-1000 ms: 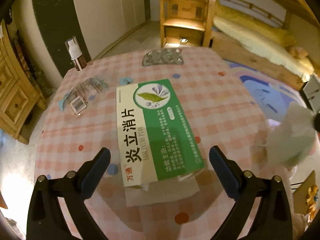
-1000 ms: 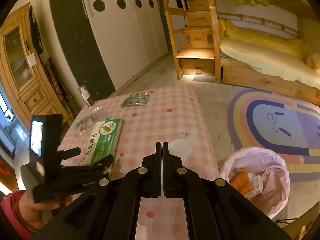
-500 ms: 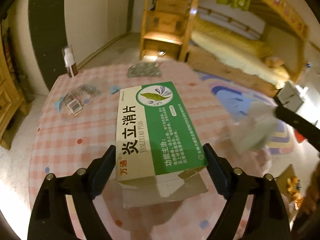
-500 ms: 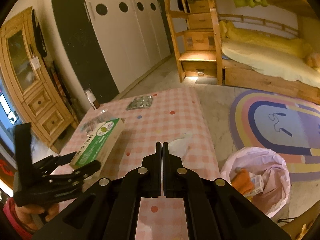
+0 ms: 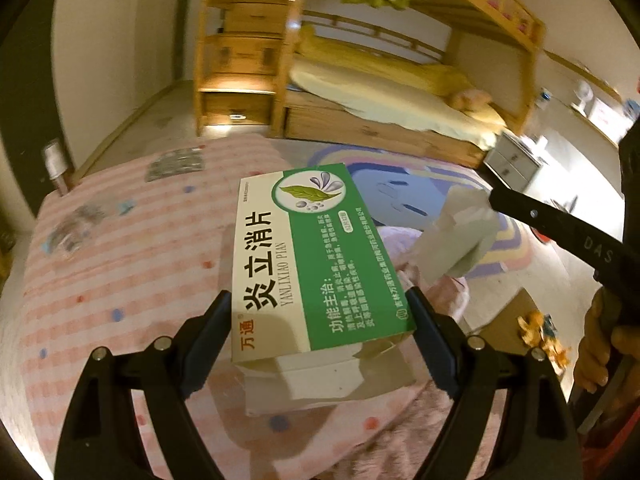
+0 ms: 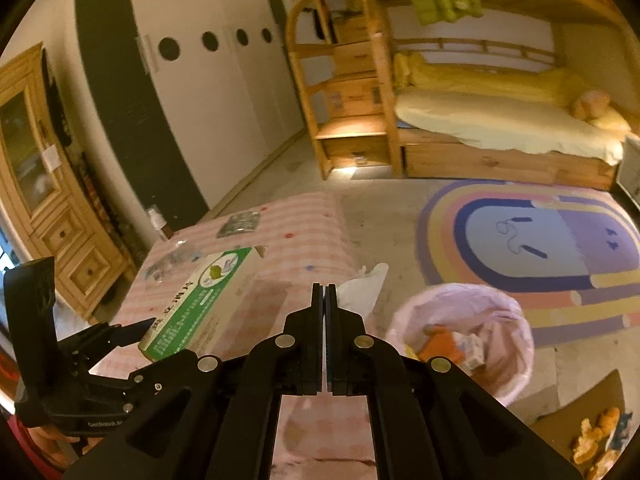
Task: Collect trash
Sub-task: 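Grasp the green medicine box with the left tool while the right tool holds the tissue, then carry the box and tissue over the pink bag and open both tools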
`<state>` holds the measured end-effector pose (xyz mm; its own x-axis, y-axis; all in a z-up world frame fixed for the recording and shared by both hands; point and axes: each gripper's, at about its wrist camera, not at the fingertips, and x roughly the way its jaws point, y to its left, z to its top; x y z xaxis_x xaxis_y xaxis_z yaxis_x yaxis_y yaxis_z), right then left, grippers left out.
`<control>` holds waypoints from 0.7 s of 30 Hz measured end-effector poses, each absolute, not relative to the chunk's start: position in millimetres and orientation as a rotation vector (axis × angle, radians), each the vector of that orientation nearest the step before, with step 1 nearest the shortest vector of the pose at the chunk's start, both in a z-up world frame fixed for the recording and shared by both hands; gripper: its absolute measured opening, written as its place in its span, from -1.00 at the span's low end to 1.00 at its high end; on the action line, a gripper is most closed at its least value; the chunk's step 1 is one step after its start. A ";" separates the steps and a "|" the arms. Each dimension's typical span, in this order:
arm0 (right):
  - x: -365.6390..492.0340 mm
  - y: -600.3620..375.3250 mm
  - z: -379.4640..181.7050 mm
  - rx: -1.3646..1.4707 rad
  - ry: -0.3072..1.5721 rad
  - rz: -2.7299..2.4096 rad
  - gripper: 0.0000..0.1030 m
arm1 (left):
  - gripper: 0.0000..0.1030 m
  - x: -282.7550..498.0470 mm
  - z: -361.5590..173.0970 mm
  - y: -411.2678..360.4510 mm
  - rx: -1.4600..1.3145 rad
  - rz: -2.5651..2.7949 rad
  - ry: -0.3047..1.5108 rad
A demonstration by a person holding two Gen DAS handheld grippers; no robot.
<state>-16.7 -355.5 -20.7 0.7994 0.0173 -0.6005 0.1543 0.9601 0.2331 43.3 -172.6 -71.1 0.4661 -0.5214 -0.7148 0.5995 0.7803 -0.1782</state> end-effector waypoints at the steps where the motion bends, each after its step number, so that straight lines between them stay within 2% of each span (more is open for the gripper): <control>1: -19.5 -360.1 -21.3 0.284 0.641 -0.084 -0.99 | 0.61 41.6 -71.9 -179.5 0.112 -0.704 0.839; 21: -27.6 -488.2 -78.6 0.392 0.697 -0.328 -0.99 | 0.62 48.9 -109.3 -347.5 0.292 -0.965 0.898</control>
<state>-27.6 -488.2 -78.6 0.7212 -0.1600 -0.6740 0.4170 0.8772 0.2380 48.9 -347.5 -109.3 0.2554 -0.5850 -0.7698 0.8096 0.5647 -0.1605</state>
